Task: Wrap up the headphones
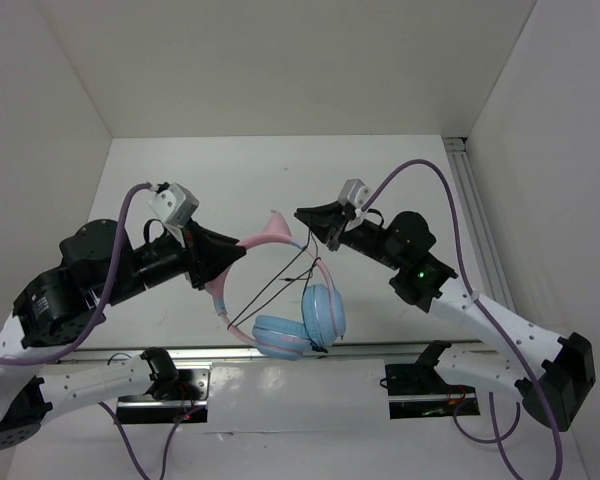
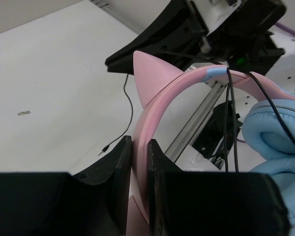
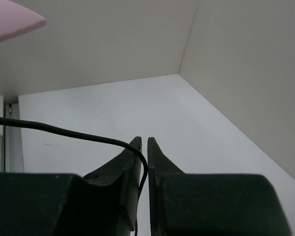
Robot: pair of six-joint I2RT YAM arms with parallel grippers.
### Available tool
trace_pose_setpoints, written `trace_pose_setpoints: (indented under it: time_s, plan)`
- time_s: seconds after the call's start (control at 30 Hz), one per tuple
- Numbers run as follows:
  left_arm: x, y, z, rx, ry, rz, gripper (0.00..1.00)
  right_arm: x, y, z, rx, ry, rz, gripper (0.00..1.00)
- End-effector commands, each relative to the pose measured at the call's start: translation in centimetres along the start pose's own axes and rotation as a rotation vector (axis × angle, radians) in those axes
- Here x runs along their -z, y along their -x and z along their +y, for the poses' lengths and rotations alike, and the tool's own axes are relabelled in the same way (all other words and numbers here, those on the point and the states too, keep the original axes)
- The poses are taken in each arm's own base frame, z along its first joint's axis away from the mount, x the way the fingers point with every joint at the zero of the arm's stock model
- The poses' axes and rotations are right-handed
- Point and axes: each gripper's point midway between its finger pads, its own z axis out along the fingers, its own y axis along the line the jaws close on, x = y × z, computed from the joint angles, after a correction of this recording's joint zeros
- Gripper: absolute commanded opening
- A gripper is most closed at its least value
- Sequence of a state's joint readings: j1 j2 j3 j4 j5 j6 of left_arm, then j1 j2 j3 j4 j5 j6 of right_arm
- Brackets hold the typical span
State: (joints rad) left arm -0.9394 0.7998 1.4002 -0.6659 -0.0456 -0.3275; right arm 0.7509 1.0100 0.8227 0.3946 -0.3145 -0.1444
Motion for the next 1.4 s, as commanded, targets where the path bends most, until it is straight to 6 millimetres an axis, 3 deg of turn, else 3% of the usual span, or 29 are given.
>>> trace_pose_setpoints:
  time_s: [0.0,0.07,0.1,0.23,0.33,0.57,0.8,1.07,1.2,1.37]
  plan:
    - [2.1,5.7,-4.2,0.081,-0.197,-0.208,0.00,0.3,1.8,0.3,-0.036,0.020,-0.104,0.18]
    - [2.0,5.8,-4.1,0.083,-0.187,-0.211,0.00,0.4,1.2,0.7,-0.056,0.030,-0.117,0.19]
    - [2.2,6.2,-4.0,0.098,-0.178,-0.223,0.00,0.4,2.0,0.9,-0.054,0.044,-0.149,0.21]
    - [2.1,6.8,-2.9,0.142,-0.114,-0.253,0.00,0.3,0.0,2.0,-0.113,0.087,-0.136,0.21]
    - [1.5,7.0,-1.8,0.182,-0.055,-0.279,0.00,0.4,-0.4,2.2,-0.139,0.089,-0.159,0.20]
    - [0.8,6.3,3.1,0.273,0.211,-0.338,0.00,0.7,-3.1,3.3,-0.190,0.120,-0.128,0.17]
    - [0.2,5.8,5.0,0.321,0.312,-0.373,0.00,1.3,-4.3,3.8,-0.233,0.122,-0.124,0.17]
    - [0.0,5.9,5.9,0.389,0.342,-0.451,0.00,1.9,-5.8,5.0,-0.291,0.151,-0.143,0.17]
    - [0.0,6.3,5.9,0.438,0.336,-0.472,0.00,1.4,-7.3,5.1,-0.316,0.137,-0.120,0.01]
    - [0.9,7.2,6.1,0.489,0.328,-0.544,0.00,0.8,-8.5,6.1,-0.355,0.185,-0.107,0.00]
